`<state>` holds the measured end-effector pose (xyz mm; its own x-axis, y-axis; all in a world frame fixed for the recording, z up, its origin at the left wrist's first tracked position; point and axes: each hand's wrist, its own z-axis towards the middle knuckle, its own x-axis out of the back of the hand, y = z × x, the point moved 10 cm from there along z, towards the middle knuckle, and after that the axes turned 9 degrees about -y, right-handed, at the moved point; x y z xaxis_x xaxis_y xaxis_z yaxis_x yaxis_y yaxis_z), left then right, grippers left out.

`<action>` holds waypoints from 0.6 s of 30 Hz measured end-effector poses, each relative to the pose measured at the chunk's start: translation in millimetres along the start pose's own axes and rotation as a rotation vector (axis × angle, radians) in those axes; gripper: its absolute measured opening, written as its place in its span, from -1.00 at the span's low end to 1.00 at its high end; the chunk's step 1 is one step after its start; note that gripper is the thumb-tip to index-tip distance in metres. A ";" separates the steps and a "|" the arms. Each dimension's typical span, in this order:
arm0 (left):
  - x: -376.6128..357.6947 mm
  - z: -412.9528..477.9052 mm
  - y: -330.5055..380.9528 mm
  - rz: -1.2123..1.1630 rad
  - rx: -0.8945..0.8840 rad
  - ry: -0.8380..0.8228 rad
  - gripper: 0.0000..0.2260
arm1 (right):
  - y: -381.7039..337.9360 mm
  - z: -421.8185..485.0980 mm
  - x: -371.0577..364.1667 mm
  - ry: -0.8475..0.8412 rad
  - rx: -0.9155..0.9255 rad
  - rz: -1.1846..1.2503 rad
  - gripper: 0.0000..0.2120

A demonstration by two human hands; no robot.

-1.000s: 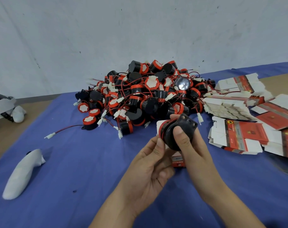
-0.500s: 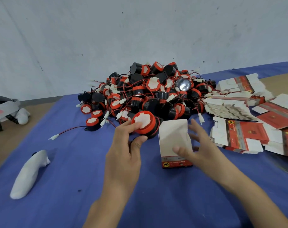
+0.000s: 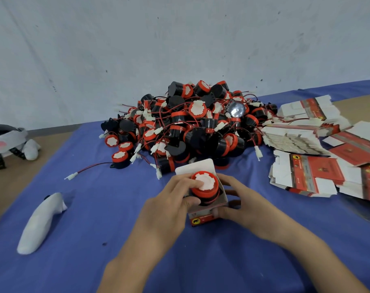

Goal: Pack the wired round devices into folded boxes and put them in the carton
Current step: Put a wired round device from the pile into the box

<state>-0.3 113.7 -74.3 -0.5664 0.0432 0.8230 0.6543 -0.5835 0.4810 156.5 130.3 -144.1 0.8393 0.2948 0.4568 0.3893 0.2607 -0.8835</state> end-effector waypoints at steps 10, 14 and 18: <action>-15.7 4.3 -14.9 0.024 0.134 -0.178 -0.70 | -6.0 -0.9 -11.2 -0.065 -0.021 0.090 -0.40; -20.0 5.4 -17.3 0.099 0.150 -0.207 -0.71 | -7.1 -1.3 -11.6 -0.066 -0.035 0.112 -0.44; -19.5 9.9 -17.0 0.162 0.181 -0.229 -0.75 | -8.5 -1.2 -12.1 -0.062 -0.034 0.129 -0.50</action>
<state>4.6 130.9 -95.5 -0.3337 0.1542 0.9300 0.8169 -0.4451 0.3669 143.4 123.4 -142.2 0.8587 0.3802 0.3436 0.2928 0.1863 -0.9379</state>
